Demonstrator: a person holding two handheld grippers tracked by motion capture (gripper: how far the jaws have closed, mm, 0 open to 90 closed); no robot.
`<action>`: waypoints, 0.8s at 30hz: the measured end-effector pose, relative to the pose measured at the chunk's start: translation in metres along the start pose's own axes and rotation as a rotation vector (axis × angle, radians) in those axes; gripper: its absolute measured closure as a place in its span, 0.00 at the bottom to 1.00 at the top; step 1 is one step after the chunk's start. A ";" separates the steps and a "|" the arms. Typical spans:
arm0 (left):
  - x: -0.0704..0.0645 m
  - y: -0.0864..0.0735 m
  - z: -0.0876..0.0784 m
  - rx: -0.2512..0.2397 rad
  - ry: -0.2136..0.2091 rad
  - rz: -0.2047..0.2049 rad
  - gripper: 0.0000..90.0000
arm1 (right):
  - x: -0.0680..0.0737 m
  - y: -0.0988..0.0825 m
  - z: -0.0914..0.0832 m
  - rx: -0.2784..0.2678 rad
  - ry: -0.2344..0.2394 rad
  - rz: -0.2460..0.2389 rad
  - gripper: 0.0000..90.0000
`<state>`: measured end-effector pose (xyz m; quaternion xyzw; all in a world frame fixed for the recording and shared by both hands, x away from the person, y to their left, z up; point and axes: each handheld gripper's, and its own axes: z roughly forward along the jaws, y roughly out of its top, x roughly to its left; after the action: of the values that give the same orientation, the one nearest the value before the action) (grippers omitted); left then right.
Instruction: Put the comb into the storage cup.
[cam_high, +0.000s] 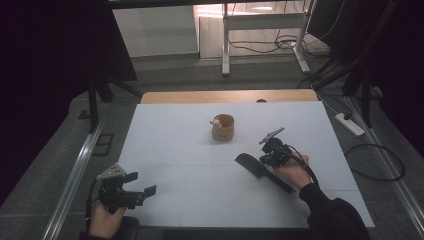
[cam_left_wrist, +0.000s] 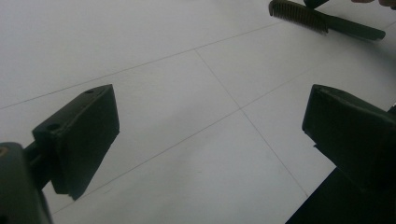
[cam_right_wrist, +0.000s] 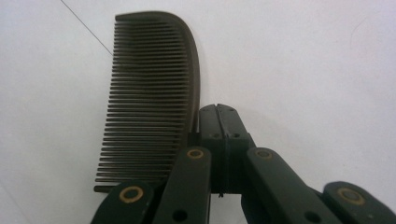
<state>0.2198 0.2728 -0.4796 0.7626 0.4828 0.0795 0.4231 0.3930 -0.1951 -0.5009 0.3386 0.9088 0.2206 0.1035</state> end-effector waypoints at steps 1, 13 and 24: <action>0.000 0.000 0.000 0.000 0.000 0.000 0.05 | 0.000 0.000 -0.001 -0.003 0.003 -0.001 1.00; 0.001 0.000 0.000 -0.001 -0.003 -0.004 0.05 | 0.003 -0.004 -0.023 -0.089 0.033 0.012 1.00; 0.001 0.000 -0.001 -0.006 -0.005 -0.007 0.05 | 0.011 -0.019 -0.043 -0.117 0.040 0.037 0.72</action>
<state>0.2196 0.2737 -0.4797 0.7598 0.4842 0.0774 0.4269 0.3598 -0.2146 -0.4725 0.3440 0.8899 0.2820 0.1008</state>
